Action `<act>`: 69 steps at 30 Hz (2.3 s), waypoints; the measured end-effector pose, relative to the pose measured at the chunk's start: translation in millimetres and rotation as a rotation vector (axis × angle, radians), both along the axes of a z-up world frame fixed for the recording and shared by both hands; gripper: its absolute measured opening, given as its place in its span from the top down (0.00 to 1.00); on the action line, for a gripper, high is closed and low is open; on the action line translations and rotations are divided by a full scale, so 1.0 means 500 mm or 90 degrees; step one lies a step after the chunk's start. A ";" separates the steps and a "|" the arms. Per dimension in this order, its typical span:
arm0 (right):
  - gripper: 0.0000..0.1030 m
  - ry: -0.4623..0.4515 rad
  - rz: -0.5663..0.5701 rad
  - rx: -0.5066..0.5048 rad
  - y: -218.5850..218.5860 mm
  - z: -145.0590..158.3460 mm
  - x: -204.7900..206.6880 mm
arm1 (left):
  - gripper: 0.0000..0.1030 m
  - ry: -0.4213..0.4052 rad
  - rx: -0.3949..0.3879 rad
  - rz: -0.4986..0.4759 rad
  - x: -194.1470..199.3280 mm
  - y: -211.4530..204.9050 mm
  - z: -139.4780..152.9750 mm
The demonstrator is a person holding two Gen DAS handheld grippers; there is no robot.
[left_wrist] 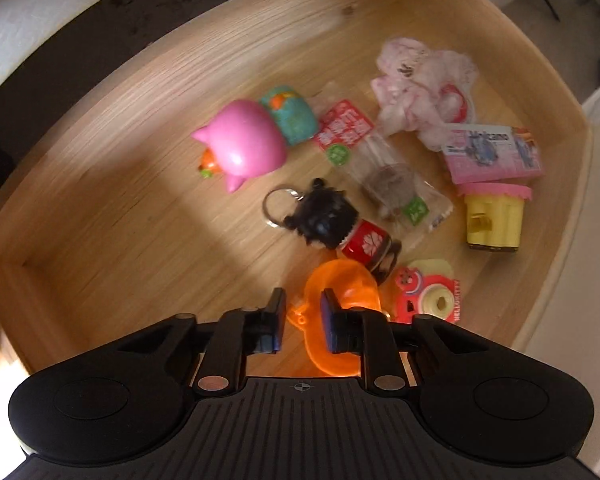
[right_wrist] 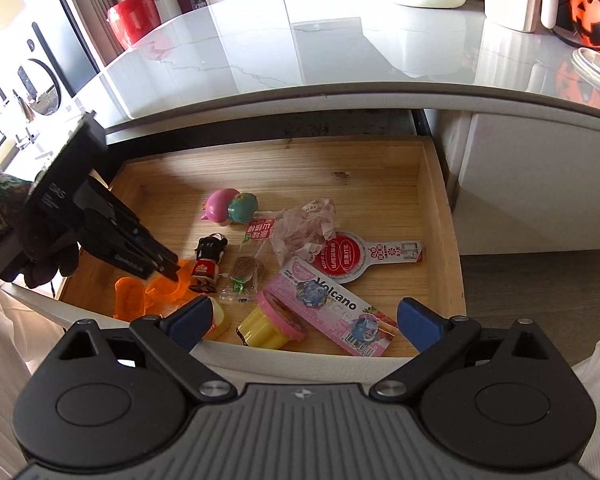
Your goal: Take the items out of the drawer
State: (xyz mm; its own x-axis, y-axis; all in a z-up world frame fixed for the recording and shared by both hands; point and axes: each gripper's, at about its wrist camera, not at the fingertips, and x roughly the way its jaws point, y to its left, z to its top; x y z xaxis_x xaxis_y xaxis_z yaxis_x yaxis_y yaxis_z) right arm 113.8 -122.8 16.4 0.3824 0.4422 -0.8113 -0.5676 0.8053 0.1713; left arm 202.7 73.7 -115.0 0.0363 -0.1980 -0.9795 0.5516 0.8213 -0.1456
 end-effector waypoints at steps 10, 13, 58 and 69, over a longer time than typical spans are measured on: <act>0.20 -0.024 0.129 -0.023 0.031 0.042 0.052 | 0.87 -0.052 -0.007 -0.044 -0.043 -0.018 0.058; 0.20 -0.041 0.191 -0.038 0.056 0.061 0.085 | 0.87 -0.056 -0.021 -0.061 -0.064 -0.022 0.073; 0.93 -0.014 0.262 -0.100 0.062 0.031 0.121 | 0.85 -0.121 -0.079 0.089 -0.054 0.023 0.142; 0.93 0.007 0.241 -0.089 0.055 -0.035 0.125 | 0.84 -0.062 -0.081 0.137 -0.012 -0.024 0.111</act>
State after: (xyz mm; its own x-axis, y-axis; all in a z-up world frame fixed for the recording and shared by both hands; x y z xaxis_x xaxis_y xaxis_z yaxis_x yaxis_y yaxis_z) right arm 176.5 -95.5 -1.3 0.2045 0.4353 -0.8768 -0.8272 0.5557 0.0830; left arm 196.7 61.5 -59.7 0.1841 -0.2968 -0.9370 0.3832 0.8996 -0.2096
